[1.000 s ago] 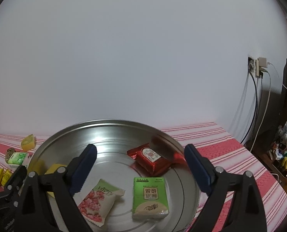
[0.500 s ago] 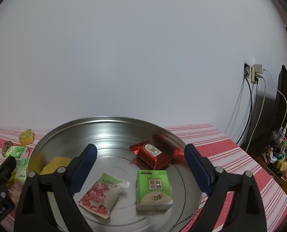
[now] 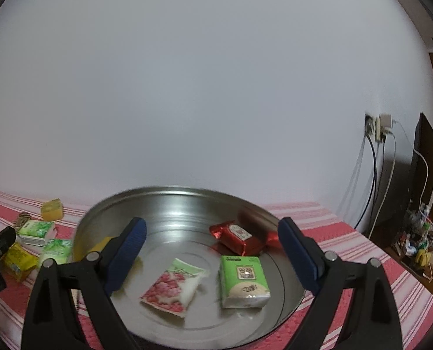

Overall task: Organize objects
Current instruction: 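Move both grippers back to the snacks and grasp the beige pastry bag with the right gripper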

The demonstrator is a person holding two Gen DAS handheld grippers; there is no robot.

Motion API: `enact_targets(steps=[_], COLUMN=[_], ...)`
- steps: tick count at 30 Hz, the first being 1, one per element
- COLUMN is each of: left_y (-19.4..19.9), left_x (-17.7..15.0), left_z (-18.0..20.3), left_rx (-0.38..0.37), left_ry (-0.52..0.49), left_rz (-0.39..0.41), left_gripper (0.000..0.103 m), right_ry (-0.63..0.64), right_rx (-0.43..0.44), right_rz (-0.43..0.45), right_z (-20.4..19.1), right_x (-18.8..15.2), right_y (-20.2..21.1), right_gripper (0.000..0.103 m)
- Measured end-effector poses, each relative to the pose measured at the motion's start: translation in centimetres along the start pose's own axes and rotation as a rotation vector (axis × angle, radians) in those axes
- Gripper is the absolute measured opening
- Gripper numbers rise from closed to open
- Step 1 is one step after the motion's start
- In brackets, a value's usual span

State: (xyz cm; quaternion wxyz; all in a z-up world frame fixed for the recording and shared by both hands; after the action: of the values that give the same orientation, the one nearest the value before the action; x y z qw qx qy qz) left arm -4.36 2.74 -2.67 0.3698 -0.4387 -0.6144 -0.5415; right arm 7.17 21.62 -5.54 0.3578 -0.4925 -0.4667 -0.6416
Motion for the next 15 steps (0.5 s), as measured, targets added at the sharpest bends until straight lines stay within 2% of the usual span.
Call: enact_targets(steps=[7,10,15], left_y=[-0.5,-0.7,-0.9], left_x=[-0.5,-0.9,-1.5], left_z=[-2.7,-3.9,-5.5], left_rx=[0.010,0.016,0.021], left_ry=[0.027,0.046,0.037], left_rz=[-0.033,-0.057,-0.092], left_gripper=[0.089,0.089,0.089], right_ry=[0.010,0.029,0.035], right_rx=[0.066,0.119,0.223], right_rz=[0.030,0.035,-0.014], right_z=[-2.0,-3.7,-7.3], right_x=[0.1,0.0,-0.3], right_y=[1.6,2.4,3.1], right_gripper=[0.092,0.083,0.081])
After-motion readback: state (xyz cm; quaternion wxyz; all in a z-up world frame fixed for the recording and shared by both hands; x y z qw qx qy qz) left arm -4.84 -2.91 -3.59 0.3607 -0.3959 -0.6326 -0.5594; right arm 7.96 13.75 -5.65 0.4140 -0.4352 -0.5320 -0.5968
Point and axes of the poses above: each gripper's, at about its wrist camera, not at the fingertips, and y roughly against the way its jaws point, z to its right, x to its top, the point moved 4 cm from there along -y, roughly the way its jaws point, and after that the axes turned 2 degrees about x, right-handed, at the moved point
